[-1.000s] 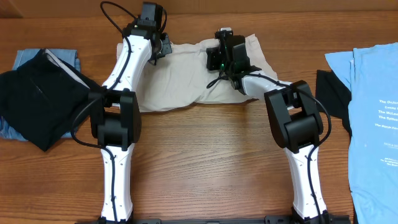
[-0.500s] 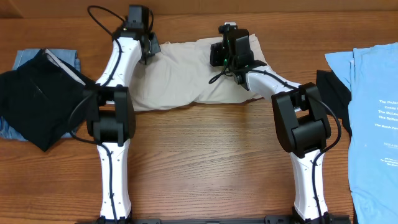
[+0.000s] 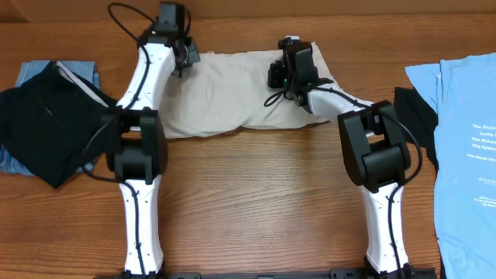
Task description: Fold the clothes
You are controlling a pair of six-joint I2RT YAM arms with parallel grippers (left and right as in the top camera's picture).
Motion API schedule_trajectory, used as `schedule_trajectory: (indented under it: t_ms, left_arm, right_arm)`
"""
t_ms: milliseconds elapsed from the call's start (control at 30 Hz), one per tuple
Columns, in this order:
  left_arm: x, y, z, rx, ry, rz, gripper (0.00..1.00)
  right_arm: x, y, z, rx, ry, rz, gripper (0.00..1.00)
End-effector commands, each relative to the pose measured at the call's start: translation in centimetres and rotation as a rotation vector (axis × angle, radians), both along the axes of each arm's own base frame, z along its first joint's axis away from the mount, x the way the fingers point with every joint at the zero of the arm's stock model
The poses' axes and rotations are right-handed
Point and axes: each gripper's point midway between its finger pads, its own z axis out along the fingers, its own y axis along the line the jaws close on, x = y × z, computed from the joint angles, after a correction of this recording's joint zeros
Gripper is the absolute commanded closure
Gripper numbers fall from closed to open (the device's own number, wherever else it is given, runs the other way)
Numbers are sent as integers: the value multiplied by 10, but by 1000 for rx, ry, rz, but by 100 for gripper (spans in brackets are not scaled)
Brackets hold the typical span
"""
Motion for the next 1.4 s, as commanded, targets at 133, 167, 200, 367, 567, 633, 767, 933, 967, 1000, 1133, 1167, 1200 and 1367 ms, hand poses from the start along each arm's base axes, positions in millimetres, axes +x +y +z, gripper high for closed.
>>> schedule_trajectory:
  t_ms: [133, 167, 200, 367, 567, 633, 767, 933, 967, 1000, 1133, 1167, 1200, 1367]
  left_arm:
    - [-49, -5, 133, -32, -56, -56, 95]
    - [-57, -2, 119, -17, -3, -48, 95]
    - [-64, 1, 105, -8, 49, -44, 95]
    - [-89, 2, 34, 2, 277, -38, 95]
    - [-117, 4, -37, 17, 494, -35, 96]
    - [-122, 5, -42, 18, 523, -35, 96]
    - [-123, 5, -42, 21, 526, -34, 96]
    - [-105, -5, 9, -39, 422, -50, 96]
    - [-99, -6, 37, -43, 362, -47, 96]
    - [-95, -6, 68, -50, 298, -42, 95]
    - [-113, 14, 114, -48, 270, -7, 86]
    - [-125, 29, 108, -50, 327, 23, 82]
    - [-131, 39, 104, -53, 357, 44, 80]
    - [-141, 82, 98, -72, 398, 117, 69]
  right_arm:
    - [-31, -46, 159, -59, -59, -96, 96]
    - [-39, -64, 147, -93, 8, -126, 96]
    - [-46, -76, 136, -109, 64, -141, 96]
    - [-81, -134, 90, -171, 317, -222, 96]
    - [-107, -131, 24, -141, 461, -102, 96]
    - [-117, -135, -3, -165, 518, -110, 96]
    - [-130, -153, -30, -257, 584, -157, 96]
    - [-103, -145, 10, -219, 507, -151, 96]
    - [-96, -136, 42, -184, 484, -127, 96]
    - [-94, -127, 70, -159, 469, -104, 96]
    - [-106, -80, 136, -105, 437, 15, 96]
    - [-116, -55, 137, -87, 448, 77, 96]
    - [-123, -40, 135, -83, 458, 112, 96]
    - [-143, 22, 117, -110, 445, 237, 96]
